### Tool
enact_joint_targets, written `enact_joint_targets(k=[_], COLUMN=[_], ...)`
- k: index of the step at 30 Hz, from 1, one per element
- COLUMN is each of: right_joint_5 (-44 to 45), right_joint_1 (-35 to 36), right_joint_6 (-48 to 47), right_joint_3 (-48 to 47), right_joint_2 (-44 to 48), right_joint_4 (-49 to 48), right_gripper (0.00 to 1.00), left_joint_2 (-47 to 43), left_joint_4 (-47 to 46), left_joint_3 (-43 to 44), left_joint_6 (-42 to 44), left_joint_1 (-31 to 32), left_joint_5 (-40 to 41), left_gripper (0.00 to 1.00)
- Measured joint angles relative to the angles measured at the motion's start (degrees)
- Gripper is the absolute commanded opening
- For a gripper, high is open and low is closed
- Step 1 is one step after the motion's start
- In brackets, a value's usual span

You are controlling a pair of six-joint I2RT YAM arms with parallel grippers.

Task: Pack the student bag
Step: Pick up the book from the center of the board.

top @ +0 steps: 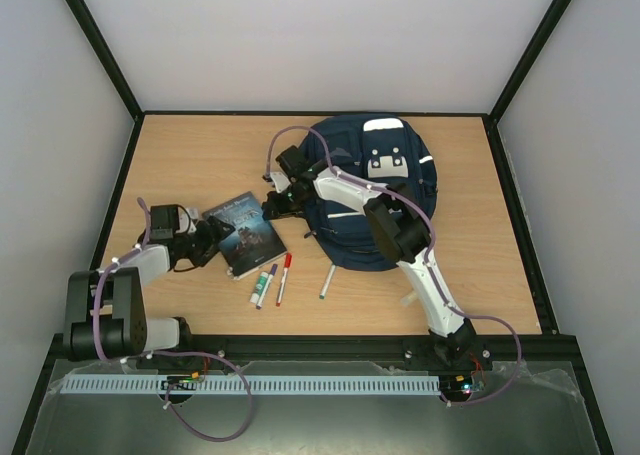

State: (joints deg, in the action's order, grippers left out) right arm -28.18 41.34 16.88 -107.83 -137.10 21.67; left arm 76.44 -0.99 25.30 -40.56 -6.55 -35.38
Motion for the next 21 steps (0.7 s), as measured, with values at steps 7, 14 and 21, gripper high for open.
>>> enact_joint_targets(k=[7,14,21], right_joint_5=[-0.94,-0.59,1.64], right_joint_1=[-0.98,-1.79,-2.01], right_joint_6=[-0.04,-0.2,-0.46], right_joint_3=[-0.02,-0.02,0.79], right_joint_2=[-0.2,-0.15,-0.31], right_joint_4=[-0.22,-0.22,-0.57], right_gripper=[0.11,0.13,0.14], left_joint_2=[-6.51,-8.15,-3.43], left_joint_4=[0.39,-0.63,-1.66], left_joint_3=[0.07,2.54,3.06], left_joint_6=[-2.25,-5.14,-7.48], left_joint_1=[0.57,1.05,1.75], left_joint_5=[-2.95,-5.35,-5.77], left_gripper=[0.74,0.66,0.58])
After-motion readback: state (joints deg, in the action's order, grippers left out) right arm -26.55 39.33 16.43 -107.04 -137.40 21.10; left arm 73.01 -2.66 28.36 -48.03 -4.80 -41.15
